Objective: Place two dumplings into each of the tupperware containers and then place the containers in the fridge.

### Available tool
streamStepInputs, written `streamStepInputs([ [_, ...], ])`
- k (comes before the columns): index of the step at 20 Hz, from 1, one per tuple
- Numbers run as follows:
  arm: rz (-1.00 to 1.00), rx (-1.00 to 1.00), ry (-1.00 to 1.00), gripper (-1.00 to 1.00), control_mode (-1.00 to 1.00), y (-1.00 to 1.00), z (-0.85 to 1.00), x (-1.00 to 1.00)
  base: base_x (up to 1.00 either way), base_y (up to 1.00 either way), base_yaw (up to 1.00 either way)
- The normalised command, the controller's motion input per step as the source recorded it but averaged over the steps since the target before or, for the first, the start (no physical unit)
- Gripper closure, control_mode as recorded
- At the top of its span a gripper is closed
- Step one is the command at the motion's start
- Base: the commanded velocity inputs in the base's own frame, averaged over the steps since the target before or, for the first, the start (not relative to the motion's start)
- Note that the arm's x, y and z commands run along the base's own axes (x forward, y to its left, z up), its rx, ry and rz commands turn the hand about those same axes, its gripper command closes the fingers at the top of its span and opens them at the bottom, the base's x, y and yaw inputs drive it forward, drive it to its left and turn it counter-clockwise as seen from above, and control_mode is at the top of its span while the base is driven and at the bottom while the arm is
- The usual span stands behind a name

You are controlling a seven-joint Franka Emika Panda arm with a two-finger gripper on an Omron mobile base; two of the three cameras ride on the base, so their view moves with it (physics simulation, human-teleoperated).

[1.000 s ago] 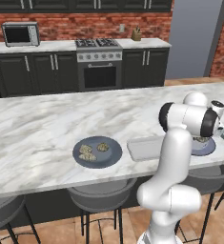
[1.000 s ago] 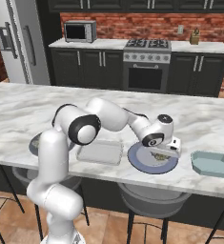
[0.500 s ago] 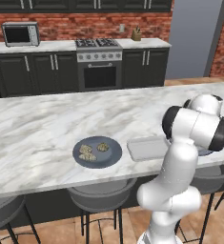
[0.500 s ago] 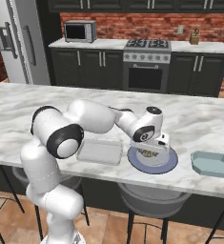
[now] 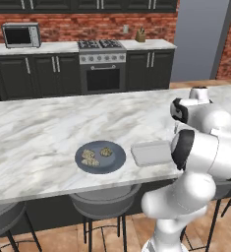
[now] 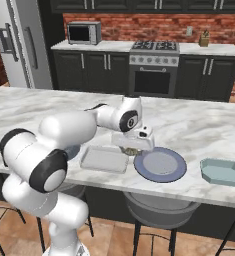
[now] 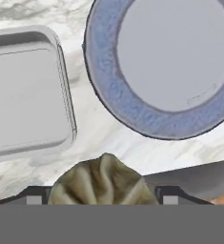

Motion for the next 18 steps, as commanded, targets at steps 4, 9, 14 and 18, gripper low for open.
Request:
streamStepInputs([
  [4, 0.02, 0.03, 0.38, 1.00, -1.00, 0.69, 0.50, -0.03, 0.00, 0.00, 0.00],
  [9, 0.03, 0.17, 0.31, 1.00, -1.00, 0.31, 0.13, -0.04, 0.00, 0.00, 0.00],
  [14, 0.00, 0.27, -0.03, 1.00, -1.00, -0.01, -0.44, -0.13, 0.00, 0.00, 0.00],
  [18, 0.00, 0.02, -0.45, 1.00, -1.00, 0.41, -0.14, -0.10, 0.00, 0.00, 0.00],
])
